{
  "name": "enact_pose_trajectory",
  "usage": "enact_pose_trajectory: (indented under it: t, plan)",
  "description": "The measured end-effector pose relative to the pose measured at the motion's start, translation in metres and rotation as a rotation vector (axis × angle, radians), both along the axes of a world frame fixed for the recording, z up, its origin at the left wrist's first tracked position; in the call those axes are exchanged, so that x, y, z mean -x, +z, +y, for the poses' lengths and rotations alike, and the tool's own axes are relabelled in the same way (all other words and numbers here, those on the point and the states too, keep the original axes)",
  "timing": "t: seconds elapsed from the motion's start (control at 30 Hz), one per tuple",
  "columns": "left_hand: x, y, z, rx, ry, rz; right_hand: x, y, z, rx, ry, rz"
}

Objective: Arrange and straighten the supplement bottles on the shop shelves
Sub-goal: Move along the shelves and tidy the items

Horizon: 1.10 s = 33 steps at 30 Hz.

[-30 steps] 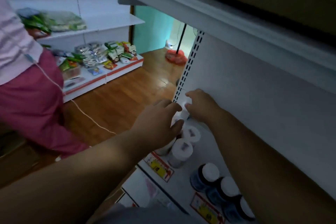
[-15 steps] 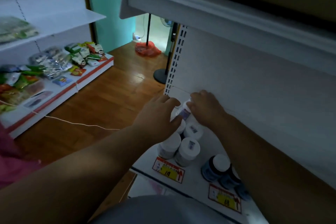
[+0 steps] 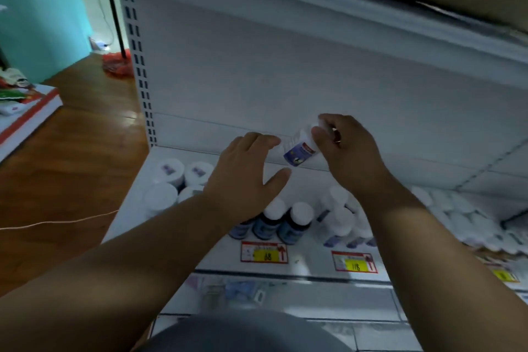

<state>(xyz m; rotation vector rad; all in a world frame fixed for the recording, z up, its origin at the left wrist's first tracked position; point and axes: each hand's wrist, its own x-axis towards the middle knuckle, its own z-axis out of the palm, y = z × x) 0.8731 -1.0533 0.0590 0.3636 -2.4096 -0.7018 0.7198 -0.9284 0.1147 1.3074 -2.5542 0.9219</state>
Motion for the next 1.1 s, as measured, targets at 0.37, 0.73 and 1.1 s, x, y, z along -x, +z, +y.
enact_pose_trajectory:
  t: [0.37, 0.73, 1.1]
  plan:
    - [0.094, -0.014, 0.12, 0.082, -0.138, -0.141, 0.093, 0.002, 0.125, -0.063, -0.073, 0.065]
    - [0.146, -0.048, 0.156, 0.361, 0.021, -0.633, 0.113, -0.054, 0.136, -0.416, 0.049, -0.051]
    - [0.147, -0.059, 0.155, 0.497, 0.028, -0.582, 0.103, -0.08, 0.14, -0.533, 0.018, -0.136]
